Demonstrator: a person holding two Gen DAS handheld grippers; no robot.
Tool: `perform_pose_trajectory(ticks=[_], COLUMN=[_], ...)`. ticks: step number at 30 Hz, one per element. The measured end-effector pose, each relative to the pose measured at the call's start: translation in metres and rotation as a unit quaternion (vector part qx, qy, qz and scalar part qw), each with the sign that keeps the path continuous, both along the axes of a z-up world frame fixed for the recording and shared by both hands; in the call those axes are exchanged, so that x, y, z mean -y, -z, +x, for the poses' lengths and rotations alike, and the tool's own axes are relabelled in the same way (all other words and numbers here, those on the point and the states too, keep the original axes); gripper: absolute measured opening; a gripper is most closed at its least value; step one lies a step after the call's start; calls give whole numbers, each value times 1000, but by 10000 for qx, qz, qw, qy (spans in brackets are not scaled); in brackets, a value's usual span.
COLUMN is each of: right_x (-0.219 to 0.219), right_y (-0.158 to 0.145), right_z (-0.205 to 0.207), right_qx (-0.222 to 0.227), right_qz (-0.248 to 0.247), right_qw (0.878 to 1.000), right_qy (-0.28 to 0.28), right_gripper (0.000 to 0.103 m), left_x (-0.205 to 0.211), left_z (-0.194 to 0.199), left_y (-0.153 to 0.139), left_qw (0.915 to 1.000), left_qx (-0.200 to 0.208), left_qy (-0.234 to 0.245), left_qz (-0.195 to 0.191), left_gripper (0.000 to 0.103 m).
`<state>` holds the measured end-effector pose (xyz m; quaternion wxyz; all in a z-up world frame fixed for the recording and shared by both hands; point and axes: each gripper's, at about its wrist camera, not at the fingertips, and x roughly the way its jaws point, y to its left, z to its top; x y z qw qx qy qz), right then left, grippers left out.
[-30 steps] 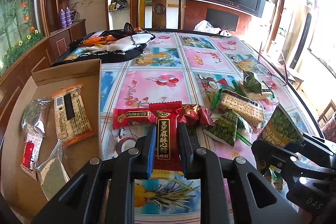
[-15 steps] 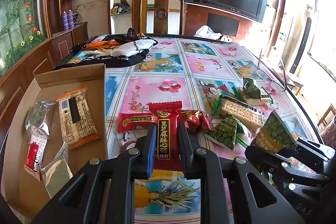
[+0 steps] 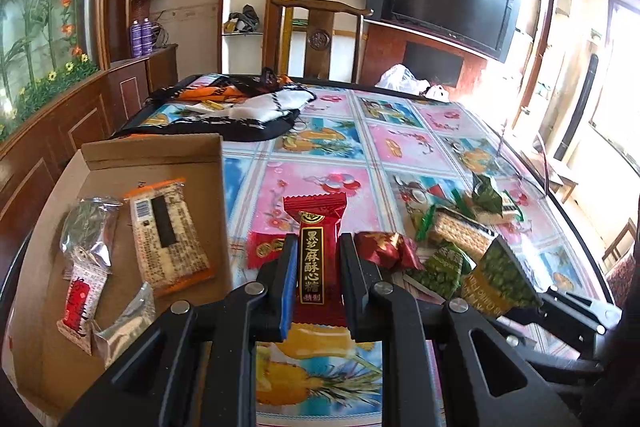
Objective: Organize snacks
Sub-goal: 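Lower the red snack bar into the box with the left gripper while the right lowers the pea bag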
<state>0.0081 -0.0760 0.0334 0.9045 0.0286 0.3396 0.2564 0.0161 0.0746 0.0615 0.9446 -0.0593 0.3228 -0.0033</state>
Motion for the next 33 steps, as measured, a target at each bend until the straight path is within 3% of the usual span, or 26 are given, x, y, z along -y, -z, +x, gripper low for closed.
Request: perform_pose_trajectory(ticks=[12,21,33], right_x=[-51,-106,-173], right_y=[-10,-19,-7], right_z=[-1,2,33], right_qx=[137,177,-99], right_qz=[15,76,-171], right_qw=[9992,9960,9925], right_qy=[-370,-868,-1204], right_gripper=[34,34,35], left_x=[-72,-149,-170], left_z=[1,-4,-1], left_y=[-8,-2,9], left_qw=[9962,9817,9719], left_qx=[132,-43,-366], left_qy=[-735,-1671,-2060], left_qz=[-442,-917,-1082], left_gripper=[19,19,19])
